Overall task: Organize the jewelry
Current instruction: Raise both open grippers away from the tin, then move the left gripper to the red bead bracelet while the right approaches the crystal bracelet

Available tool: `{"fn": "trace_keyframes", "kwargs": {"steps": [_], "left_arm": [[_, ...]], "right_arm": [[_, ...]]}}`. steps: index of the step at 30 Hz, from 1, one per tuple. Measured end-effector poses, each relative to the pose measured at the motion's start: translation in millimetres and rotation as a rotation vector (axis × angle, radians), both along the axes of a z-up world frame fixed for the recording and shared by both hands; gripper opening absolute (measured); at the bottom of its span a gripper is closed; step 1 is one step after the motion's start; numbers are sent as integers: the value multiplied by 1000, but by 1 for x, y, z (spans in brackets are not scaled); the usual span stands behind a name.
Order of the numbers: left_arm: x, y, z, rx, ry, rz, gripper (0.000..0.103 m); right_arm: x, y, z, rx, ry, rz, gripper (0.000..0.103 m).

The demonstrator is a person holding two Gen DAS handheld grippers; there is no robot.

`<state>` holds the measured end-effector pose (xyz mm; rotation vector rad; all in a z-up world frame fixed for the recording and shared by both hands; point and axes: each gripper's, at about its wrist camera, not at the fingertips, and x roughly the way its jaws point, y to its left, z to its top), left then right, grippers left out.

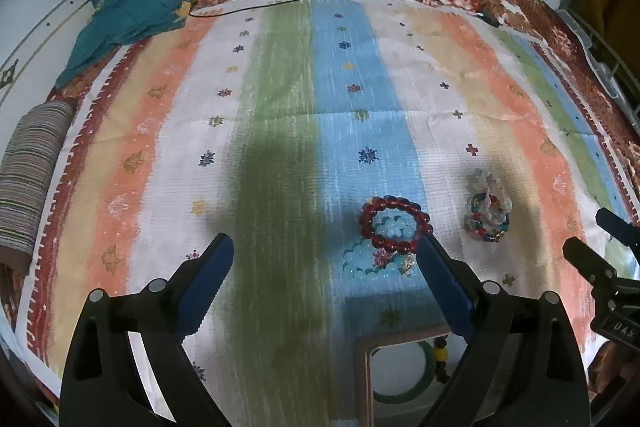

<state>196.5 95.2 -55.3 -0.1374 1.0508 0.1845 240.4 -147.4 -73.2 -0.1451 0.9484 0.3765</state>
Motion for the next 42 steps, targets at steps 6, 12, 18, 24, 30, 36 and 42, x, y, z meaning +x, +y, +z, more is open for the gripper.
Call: {"fn": "trace_keyframes", "kwargs": {"steps": [6,12,18,24,30,36,42], "left_arm": [[14,0,-14,-30,39,-15,91],[29,0,-28,-32,71,-24,91],[41,4,-42,-71,99,-36,91],[49,4,-49,-60,112,-47,90],[58,-1,-60,-57,135,-82,87],[65,-9,-66,-30,165,-120,83],[73,-13,-75,-25,189,-140,74]], "right_arm": [[13,-2,-9,13,46,-8,88],[23,-3,-17,-5,70,-16,88],[38,-3,-31,-11,106,-29,88],[49,-5,-38,-14,126,-50,88],[59,-3,-44,-20,125,-67,88],[69,-5,-56,-40,137,-91,88],[81,-4,-67,-51,163,-104,87]]}}
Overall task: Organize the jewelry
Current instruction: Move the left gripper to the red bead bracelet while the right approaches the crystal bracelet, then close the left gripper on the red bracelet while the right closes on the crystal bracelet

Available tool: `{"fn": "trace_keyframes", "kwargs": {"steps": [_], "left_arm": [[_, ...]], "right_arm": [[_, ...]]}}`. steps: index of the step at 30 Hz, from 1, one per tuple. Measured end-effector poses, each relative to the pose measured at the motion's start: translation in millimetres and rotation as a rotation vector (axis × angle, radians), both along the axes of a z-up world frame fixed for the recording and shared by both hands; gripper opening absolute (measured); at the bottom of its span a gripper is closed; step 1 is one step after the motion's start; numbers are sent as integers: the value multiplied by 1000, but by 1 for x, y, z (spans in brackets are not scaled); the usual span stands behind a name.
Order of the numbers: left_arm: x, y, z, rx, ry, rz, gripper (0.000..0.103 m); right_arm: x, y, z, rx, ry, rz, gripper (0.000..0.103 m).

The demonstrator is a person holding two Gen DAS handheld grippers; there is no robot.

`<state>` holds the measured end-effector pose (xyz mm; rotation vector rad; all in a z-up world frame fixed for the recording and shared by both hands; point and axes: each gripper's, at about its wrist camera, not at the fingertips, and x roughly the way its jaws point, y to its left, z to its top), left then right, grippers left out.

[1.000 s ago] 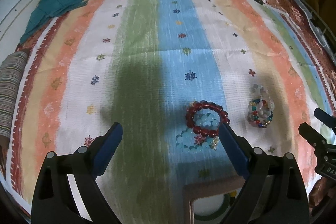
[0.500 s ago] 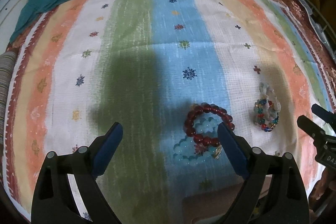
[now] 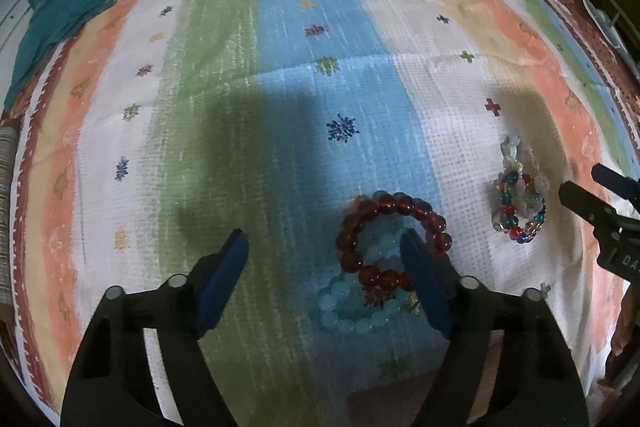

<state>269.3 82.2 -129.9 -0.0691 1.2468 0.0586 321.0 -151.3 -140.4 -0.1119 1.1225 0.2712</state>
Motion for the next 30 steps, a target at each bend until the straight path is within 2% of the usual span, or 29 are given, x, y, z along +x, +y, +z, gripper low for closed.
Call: {"fn": "trace_keyframes", "kwargs": {"steps": [6,8,11,12,15,17,19,20,22,26,28,30], "left_arm": [[6,-3,-9,-5,21,-19,72],[9,-3,-11,-16,29,-17,67],[13,-1,-16,-14,38,-16,66],[14,0,-19,-18,44,-13,65],[16,1,-22,-15,55,-16,57],[16,1,-25,-17,62,-20,48],[16,0,-27,-15,65,-21,47],[16,-1,-28,-12,64,-26,44],[15,-4,-29,-9,64,-33,40],[15,-12,-31,-11,70,-48,15],[14,-13,-32,-13,66,-53,15],[13,-14,-32,-20,65,-53,14]], "right_arm": [[9,2,-7,6,15,-6,87],[12,3,-8,14,13,-12,87],[18,4,-13,32,29,-22,78],[19,4,-15,36,33,-28,78],[24,5,-21,39,51,-30,78],[24,7,-25,36,53,-23,74],[25,7,-28,39,61,-26,70],[26,7,-29,37,63,-29,66],[26,8,-30,35,60,-27,65],[24,8,-29,45,56,-14,49],[23,9,-29,50,56,-6,41],[23,11,-28,53,56,1,23]]}}
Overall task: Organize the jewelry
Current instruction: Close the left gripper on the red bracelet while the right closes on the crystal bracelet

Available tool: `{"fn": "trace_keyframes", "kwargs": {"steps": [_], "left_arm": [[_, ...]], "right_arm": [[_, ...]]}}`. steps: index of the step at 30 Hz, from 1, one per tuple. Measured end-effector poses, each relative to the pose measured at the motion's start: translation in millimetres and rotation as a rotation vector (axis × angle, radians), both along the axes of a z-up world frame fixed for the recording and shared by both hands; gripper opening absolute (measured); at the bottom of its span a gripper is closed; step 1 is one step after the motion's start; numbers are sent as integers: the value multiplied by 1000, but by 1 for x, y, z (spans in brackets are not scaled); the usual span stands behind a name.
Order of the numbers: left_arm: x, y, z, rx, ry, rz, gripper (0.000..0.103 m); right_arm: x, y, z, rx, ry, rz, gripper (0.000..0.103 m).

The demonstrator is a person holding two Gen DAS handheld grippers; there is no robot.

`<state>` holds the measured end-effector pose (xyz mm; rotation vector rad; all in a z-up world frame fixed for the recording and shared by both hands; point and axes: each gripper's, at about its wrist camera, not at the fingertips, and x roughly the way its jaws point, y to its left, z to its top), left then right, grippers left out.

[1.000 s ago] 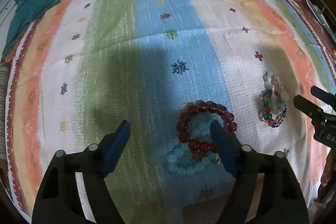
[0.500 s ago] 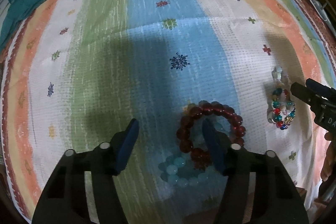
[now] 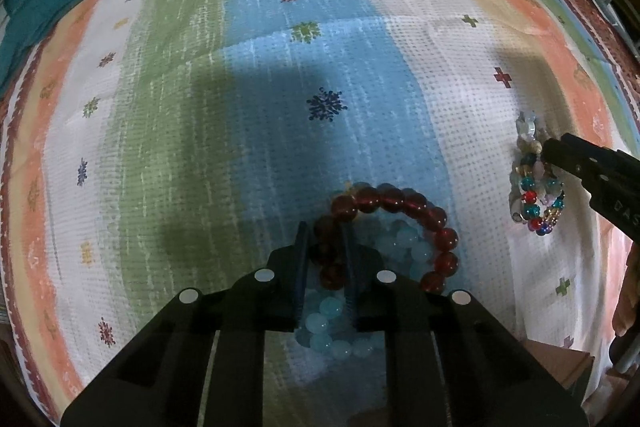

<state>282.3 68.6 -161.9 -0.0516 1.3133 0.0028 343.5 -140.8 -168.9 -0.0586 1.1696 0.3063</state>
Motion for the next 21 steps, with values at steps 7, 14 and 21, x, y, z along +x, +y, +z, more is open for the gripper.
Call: {"fn": "trace_keyframes", "kwargs": {"steps": [7,14,21], "left_arm": [[-6,0,9,9,-15,-6,13],[-15,-4,28,-10,-56,-16,13],[-23,-2,40,-13,-93,-28,13]], "right_arm": [[-2,1,-2,5,11,20,9],[-10,4,9,19,-12,38,9],[-21,9,28,15,-56,67,9]]}}
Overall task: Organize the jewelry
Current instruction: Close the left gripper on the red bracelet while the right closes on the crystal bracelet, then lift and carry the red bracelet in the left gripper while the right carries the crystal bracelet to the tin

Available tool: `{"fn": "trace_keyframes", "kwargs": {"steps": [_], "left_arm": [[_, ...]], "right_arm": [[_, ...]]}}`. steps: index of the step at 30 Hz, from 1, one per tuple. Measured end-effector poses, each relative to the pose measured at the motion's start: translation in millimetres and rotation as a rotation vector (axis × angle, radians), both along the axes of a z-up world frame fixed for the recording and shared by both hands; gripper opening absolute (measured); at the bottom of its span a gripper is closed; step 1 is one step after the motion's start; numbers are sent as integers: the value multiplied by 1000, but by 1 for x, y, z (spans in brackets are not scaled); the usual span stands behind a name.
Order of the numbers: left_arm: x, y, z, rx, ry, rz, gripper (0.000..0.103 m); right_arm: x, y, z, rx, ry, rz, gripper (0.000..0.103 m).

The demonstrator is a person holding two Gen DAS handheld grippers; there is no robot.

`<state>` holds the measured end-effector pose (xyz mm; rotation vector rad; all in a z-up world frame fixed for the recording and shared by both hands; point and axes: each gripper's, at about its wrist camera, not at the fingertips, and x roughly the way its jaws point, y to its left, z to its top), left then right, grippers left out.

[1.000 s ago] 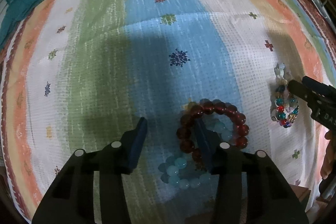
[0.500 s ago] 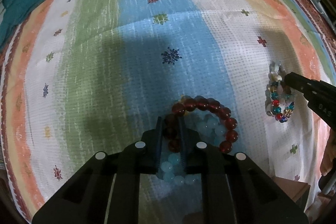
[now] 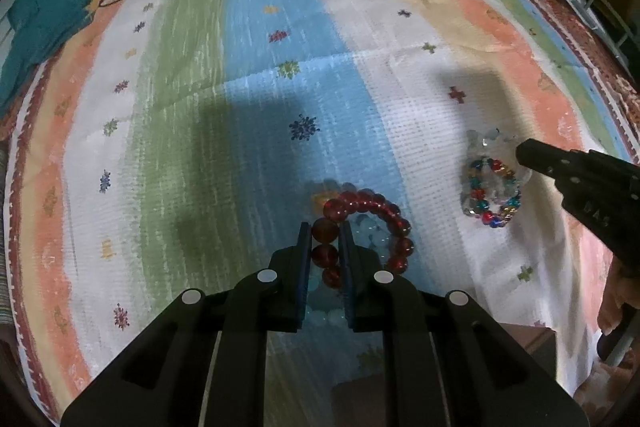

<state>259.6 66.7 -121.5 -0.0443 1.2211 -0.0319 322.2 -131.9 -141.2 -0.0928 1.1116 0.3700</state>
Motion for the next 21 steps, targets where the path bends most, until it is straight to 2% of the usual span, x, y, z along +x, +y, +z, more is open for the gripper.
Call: {"fn": "trace_keyframes", "kwargs": {"steps": [6,11,21], "left_arm": [[-6,-5,19,-39,-56,-12,13],[-12,-7,30,-83,-88,-15,13],[-26,-5,51,-85,-150,6,13]], "right_arm": [[-13,5,13,-11,-37,24,9],[-28,13,29,-42,-113,56,9],[-42,20,46,-32,-175,76,8]]}}
